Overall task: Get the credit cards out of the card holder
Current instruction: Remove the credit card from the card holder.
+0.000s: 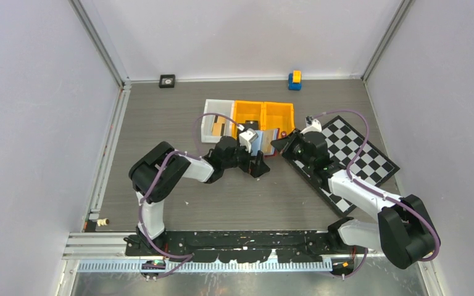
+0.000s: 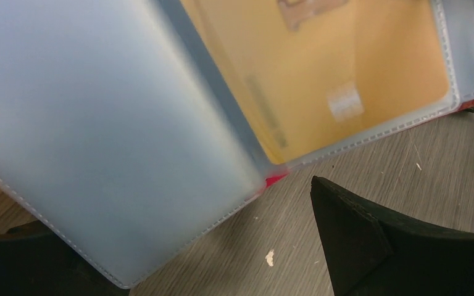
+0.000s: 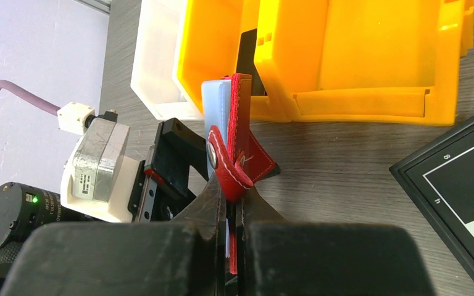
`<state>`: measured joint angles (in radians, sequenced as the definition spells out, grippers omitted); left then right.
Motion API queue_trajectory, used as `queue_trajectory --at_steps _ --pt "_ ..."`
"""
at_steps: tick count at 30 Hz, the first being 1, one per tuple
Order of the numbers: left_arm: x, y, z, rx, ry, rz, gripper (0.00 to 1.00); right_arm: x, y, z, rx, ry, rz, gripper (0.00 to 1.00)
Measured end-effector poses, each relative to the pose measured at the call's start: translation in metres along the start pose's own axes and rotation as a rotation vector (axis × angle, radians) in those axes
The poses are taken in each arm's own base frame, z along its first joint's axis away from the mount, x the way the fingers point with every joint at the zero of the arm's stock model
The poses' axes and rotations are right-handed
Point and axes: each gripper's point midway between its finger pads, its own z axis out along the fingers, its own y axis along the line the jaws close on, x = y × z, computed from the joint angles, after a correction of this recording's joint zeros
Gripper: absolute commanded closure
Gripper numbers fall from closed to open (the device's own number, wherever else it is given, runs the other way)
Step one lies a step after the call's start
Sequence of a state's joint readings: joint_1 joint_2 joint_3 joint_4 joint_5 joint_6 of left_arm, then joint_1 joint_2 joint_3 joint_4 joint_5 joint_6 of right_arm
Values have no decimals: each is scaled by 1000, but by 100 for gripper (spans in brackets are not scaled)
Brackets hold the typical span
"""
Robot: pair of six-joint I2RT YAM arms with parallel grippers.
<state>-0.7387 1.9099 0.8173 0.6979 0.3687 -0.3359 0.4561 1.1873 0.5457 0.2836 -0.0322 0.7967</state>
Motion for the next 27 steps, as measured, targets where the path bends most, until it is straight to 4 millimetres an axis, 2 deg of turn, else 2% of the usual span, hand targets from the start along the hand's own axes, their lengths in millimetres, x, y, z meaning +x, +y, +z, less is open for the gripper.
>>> queue_trajectory --at_steps 5,15,20,27 --pt "-1 -8 12 22 1 27 0 0 0 0 1 -1 4 100" --pt "-6 -10 37 -19 -4 121 0 -2 -6 4 21 -12 11 99" --pt "-6 -10 40 -42 1 146 0 -4 -6 4 21 -18 13 100" --pt "-11 -23 58 45 28 131 0 -10 -11 6 39 -43 17 100"
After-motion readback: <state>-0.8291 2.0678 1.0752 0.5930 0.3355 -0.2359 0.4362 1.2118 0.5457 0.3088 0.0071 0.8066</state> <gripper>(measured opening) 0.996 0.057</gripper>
